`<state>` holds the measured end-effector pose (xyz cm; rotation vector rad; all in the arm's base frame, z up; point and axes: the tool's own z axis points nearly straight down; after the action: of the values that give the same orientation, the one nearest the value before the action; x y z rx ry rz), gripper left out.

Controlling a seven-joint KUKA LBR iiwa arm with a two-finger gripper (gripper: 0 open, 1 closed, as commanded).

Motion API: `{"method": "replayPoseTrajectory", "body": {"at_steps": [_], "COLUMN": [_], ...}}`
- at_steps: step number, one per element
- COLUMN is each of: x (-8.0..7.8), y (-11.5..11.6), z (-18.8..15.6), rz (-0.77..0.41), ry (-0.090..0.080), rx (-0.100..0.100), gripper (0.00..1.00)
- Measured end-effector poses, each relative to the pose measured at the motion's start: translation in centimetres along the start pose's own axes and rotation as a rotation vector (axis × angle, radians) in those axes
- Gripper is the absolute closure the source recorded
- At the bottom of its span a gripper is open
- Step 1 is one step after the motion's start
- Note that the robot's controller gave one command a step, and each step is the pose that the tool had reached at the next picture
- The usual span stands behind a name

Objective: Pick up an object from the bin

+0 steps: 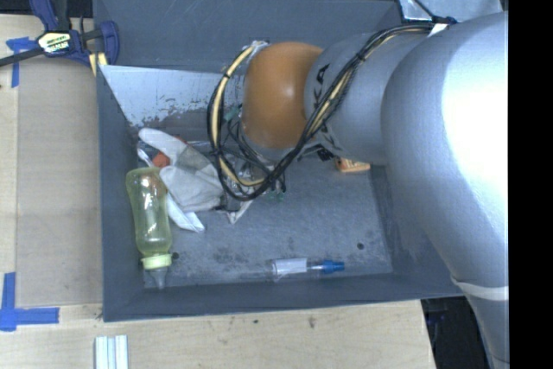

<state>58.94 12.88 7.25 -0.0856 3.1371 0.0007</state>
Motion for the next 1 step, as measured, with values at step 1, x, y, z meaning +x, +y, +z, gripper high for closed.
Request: {"method": "replayPoseTrajectory", "body": {"at_steps": [1], "x": [0.00], "y": [0.00], "z": [0.00], "rz": [0.000], "ry": [0.000], "rx": [0.000], "gripper": [1.00]}}
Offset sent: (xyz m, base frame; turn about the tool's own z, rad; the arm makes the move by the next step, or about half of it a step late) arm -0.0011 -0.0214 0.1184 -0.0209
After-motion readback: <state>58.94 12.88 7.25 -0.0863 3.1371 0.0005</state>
